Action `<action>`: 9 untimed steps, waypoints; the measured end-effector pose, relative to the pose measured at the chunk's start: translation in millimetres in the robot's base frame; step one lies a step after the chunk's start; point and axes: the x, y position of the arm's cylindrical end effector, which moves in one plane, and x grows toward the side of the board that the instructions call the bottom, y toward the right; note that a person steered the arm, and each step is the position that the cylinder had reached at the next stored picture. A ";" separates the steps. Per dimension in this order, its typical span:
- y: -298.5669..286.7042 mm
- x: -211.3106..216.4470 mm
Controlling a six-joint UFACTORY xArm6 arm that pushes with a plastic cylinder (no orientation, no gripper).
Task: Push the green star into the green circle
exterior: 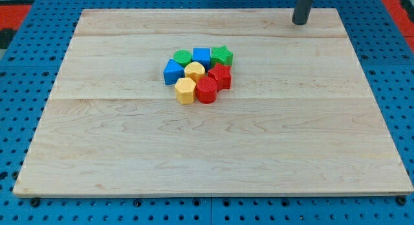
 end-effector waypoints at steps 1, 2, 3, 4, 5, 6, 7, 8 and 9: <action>0.0 0.0; 0.0 13.8; 2.3 20.0; 6.2 44.4; 11.9 46.3; 16.8 45.3; 17.1 47.6; 2.4 53.8; -15.0 52.9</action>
